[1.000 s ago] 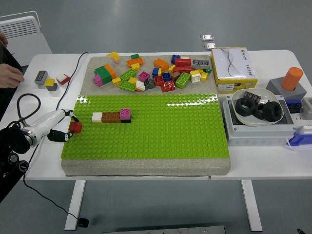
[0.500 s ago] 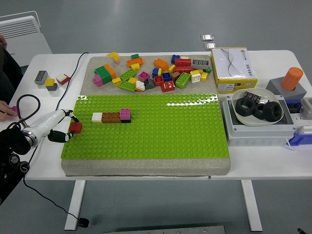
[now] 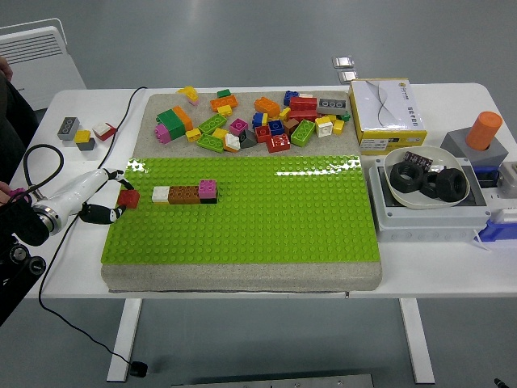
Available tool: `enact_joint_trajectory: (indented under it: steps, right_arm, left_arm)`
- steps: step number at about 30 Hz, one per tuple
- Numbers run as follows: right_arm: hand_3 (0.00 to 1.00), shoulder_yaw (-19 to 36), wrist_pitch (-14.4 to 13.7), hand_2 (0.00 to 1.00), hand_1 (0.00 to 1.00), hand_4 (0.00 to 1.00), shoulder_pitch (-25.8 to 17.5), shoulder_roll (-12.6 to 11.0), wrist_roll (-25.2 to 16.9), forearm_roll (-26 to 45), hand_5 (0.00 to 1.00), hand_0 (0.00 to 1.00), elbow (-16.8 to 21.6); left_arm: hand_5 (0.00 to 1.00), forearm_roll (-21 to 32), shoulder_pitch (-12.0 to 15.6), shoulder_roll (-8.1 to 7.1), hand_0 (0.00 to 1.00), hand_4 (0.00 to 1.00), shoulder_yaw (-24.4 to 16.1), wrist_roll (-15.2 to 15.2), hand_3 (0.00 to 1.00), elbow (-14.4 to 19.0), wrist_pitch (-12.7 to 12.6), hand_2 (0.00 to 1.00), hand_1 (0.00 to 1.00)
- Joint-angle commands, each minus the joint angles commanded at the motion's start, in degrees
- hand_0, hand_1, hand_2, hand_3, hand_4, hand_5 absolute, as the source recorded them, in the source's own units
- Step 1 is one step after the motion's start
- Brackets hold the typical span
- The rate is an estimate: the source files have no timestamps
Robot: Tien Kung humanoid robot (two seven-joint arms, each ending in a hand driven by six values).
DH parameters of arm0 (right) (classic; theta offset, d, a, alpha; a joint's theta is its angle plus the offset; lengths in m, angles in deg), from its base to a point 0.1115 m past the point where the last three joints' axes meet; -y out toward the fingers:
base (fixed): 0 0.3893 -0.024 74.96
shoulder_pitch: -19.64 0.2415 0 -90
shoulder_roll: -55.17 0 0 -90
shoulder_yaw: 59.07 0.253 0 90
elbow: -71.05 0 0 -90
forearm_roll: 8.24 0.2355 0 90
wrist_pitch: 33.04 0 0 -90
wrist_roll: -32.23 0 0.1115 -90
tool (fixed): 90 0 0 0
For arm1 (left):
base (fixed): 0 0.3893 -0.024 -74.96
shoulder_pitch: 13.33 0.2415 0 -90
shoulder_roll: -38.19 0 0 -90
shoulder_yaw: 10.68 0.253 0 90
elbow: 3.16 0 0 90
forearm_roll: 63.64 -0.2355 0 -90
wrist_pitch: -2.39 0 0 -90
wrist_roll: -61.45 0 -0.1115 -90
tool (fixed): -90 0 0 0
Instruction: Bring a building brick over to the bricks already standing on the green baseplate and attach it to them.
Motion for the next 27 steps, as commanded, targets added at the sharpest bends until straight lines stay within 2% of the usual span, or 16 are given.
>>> enact_joint_trajectory:
  steps: [4, 10, 14, 20, 27]
  right_arm:
    - [0.842, 0.22, 0.04, 0.754, 0.565, 0.937, 0.03, -0.08, 0.02, -0.24, 0.998, 0.521, 0.0]
    - [0.843, 0.53, 0.11, 0.754, 0.565, 0.937, 0.08, -0.12, 0.03, -0.74, 0.998, 0.521, 0.0]
    - [0.843, 0.58, 0.13, 0.754, 0.565, 0.937, 0.1, -0.16, 0.03, -0.77, 0.998, 0.521, 0.0]
    - [0.841, 0.66, 0.15, 0.754, 0.562, 0.937, 0.16, -0.19, 0.06, -1.0, 0.998, 0.521, 0.0]
    - [0.841, 0.93, 0.21, 0.754, 0.564, 0.937, 0.19, -0.23, 0.08, -1.49, 0.998, 0.521, 0.0]
  left_arm:
    - [0.002, 0.68, -1.41, 2.21, 0.958, 0.619, -0.4, 0.65, 0.49, -0.45, 0.8, 0.927, 0.951]
    - [0.002, -0.22, -3.0, 6.9, 0.958, 0.628, -2.2, 1.55, 0.486, -1.63, 1.51, 0.925, 0.949]
    - [0.002, -1.36, -3.37, 9.49, 0.958, 0.628, -3.22, 2.06, 0.486, -1.47, 1.92, 0.925, 0.949]
    - [0.002, -2.16, -4.43, 12.31, 0.957, 0.635, -2.69, 2.39, 0.487, -2.26, 2.1, 0.924, 0.948]
    - [0.002, -3.07, -5.33, 14.52, 0.957, 0.634, -1.99, 2.43, 0.487, -4.38, 2.15, 0.925, 0.948]
